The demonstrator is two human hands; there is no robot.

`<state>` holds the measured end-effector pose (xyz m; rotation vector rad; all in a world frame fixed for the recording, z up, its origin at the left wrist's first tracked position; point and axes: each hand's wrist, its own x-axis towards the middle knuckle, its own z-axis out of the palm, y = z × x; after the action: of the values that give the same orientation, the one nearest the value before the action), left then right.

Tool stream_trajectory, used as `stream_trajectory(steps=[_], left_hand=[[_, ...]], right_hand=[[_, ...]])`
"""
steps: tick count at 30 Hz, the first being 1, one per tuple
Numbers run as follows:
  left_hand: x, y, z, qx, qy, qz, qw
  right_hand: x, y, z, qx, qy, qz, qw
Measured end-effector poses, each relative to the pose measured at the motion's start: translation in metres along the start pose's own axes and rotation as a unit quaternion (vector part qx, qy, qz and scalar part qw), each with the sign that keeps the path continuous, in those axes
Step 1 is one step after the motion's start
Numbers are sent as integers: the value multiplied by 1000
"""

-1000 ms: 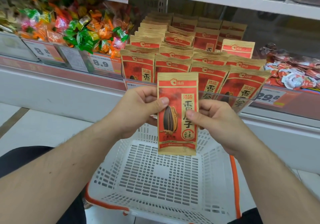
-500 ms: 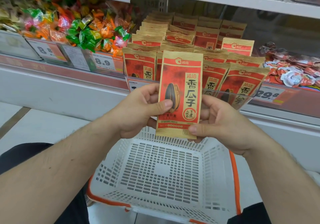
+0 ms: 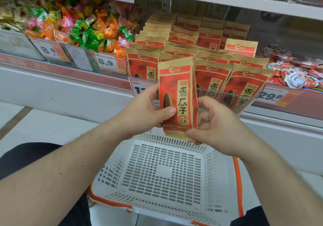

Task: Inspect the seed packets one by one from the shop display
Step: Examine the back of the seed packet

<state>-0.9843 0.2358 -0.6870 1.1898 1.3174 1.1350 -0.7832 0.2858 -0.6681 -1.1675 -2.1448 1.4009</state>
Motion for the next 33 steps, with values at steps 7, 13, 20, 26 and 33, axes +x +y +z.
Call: stream_trajectory(steps=[7, 13, 20, 26, 33], left_hand=[[1, -5, 9, -53, 2, -64, 996], [-2, -8, 15, -19, -81, -70, 994], [0, -12, 20, -86, -50, -84, 991], [2, -10, 17, -176, -151, -80, 969], [3, -10, 18, -175, -167, -76, 967]], right_hand=[[0, 2, 9, -84, -44, -25, 995], [2, 0, 10, -25, 103, -101, 989], [5, -1, 19, 55, 114, -73, 989], [6, -7, 22, 240, 56, -41, 968], [4, -9, 22, 238, 54, -50, 968]])
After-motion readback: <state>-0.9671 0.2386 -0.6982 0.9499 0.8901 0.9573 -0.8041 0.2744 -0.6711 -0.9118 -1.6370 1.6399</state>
